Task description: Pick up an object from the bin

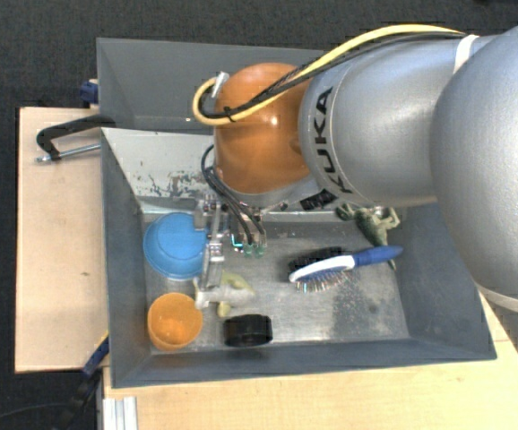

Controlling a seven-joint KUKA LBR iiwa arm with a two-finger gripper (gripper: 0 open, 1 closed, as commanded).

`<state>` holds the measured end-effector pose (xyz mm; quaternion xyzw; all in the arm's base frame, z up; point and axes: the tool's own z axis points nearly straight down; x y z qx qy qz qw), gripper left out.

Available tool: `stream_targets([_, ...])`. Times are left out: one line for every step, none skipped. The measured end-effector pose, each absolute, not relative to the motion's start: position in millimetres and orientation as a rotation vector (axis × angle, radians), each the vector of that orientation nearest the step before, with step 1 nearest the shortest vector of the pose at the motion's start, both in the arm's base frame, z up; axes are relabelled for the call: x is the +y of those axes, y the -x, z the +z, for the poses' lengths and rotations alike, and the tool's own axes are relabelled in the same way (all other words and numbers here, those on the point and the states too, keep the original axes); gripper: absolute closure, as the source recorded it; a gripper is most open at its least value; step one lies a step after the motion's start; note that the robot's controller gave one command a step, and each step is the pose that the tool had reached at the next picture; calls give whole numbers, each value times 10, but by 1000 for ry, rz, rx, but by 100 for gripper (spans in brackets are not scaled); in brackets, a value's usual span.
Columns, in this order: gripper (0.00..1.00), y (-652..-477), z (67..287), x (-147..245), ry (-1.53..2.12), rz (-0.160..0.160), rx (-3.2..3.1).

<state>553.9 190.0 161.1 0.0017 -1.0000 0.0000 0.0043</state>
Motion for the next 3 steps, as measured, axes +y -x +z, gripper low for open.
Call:
stream_targets([0, -5070, 760, 2126, -121, -2, -3162])
stream_targets([100, -5091, 800, 2140, -118, -11, -3168])
stream_targets([100, -5015, 2452, 2055, -209, -7, -3149])
